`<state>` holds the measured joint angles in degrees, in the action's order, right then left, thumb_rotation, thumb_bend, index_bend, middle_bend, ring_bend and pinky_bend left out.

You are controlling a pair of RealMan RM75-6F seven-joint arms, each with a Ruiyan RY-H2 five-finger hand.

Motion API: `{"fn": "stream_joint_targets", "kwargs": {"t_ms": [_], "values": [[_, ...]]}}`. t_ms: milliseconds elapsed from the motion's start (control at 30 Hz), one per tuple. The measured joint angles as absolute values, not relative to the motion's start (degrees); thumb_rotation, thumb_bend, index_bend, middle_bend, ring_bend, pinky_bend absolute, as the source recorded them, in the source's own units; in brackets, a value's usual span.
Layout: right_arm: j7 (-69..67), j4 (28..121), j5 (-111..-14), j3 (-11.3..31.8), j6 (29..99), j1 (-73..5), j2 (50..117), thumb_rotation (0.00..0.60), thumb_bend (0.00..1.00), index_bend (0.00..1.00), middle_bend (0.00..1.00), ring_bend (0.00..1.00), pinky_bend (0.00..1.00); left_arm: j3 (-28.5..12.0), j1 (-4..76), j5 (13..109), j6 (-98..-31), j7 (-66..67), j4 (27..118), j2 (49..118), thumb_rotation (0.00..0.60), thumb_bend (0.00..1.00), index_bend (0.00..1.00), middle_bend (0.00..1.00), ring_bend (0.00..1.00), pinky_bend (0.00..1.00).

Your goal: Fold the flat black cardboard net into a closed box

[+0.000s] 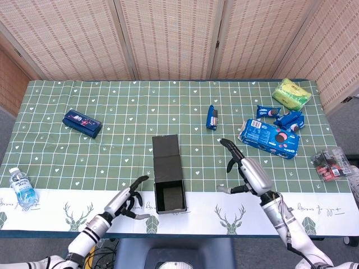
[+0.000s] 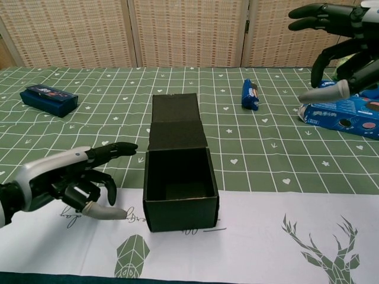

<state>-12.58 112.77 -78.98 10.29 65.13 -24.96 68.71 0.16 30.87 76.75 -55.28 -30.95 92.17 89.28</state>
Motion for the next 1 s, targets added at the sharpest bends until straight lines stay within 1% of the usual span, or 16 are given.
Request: {"fn": "stream_joint_targets", "kwargs": {"t_ms": [333, 667, 1000], "values": [[-16.44, 110.76, -80.13, 9.26, 65.74, -23.99, 67.59, 0.6, 0.09, 0.0, 0.0, 0.53, 0.84, -2.49, 31.78, 73.48, -51.97, -28.33, 90.58, 93.26, 0.6, 0.07, 0.0, 0.0, 0.53, 0.8], [-17.89, 109.65, -80.5, 8.46, 66.07, -23.39, 67.22, 0.6, 0.09, 0.0, 0.0, 0.53, 0.84, -3.82, 31.89, 72.89, -51.05, -27.72, 89.71, 95.75, 0.6, 0.07, 0.0, 0.0, 0.54, 0.8], [-18.05, 109.12, -80.21, 8.2, 65.81, -23.42, 67.51, 0.6, 0.09, 0.0, 0.0, 0.53, 0.84, -4.69, 31.17, 71.96, -50.76, -28.06, 88.91, 96.81, 0.6, 0.07, 0.0, 0.0, 0.56, 0.8]]}}
